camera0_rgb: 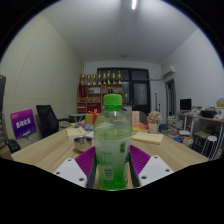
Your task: Pour water
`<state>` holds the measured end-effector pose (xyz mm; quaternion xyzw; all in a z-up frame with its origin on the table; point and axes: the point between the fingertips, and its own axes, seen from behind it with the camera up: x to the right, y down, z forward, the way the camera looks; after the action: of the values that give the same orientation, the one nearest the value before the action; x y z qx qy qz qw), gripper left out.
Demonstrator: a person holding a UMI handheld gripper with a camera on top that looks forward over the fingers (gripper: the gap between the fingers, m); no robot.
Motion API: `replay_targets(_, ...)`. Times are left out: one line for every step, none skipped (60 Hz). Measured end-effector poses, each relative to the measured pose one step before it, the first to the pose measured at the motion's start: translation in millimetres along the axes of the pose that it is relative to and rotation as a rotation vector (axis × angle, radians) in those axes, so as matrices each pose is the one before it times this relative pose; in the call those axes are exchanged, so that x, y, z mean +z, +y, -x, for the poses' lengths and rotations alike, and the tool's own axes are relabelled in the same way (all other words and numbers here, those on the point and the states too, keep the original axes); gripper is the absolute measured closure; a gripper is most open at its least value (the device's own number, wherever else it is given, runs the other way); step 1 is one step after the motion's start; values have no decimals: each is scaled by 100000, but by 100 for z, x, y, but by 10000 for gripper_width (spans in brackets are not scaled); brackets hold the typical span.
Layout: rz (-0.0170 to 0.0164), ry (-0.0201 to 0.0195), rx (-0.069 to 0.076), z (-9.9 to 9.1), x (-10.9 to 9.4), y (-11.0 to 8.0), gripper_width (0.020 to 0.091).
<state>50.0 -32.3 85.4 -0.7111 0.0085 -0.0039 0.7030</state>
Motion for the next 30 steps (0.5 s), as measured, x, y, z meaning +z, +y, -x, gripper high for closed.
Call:
replay_targets(-410, -125, -299, 68, -11, -52, 581)
replay_targets(-406, -317, -436, 50, 9, -74, 587)
replay_targets(-205, -179, -643, 18, -5, 80, 615)
replay_targets(-209, -245, -526, 12, 3, 27, 615)
replay_targets(-439, 24, -219, -37, -21, -41, 618)
replay_targets(-188, 180, 181, -54, -5, -14, 630)
replay_targets(63, 128, 422, -55, -6, 49, 648)
replay_targets(-68, 157, 542, -32, -25, 9, 648)
replay_targets(107, 49, 368, -15, -19, 22, 650)
replay_targets(356, -90, 173, 6, 2, 47, 629)
replay_targets(206, -282, -21, 52, 33, -20, 682)
replay_targets(316, -12, 252, -26, 52, 5, 689)
replay_targets(656, 16, 276, -16, 37, 71, 688)
replay_targets(443, -284, 1, -170, 224, -42, 690)
replay_targets(694, -220, -553, 32, 0, 41, 692)
replay_targets(685, -106, -1090, 44, 71, -46, 689)
replay_targets(649, 70, -1728, -16, 92, -53, 690)
replay_targets(384, 511, -2268, -127, 153, 23, 690)
replay_targets(564, 422, -2928, -224, 150, -90, 689)
replay_targets(155, 626, -3087, -267, 195, -240, 690)
replay_targets(-130, 735, -3271, -325, 202, -378, 691)
replay_targets(-142, 822, -3554, -356, 268, -367, 690)
replay_targets(0, 909, -3969, -385, 305, -384, 689)
replay_targets(170, 968, -4410, -410, 322, -378, 690)
replay_targets(269, 960, -4748, -407, 354, -354, 690)
replay_targets(767, 460, -5526, -586, 451, -317, 690)
replay_targets(506, 554, -5818, -143, 652, -371, 689)
replay_targets(-191, 1619, -5799, -13, 766, -229, 690)
replay_targets(36, 1217, -6371, -397, 527, -436, 691)
replay_targets(285, 885, -6947, -896, 240, -643, 691)
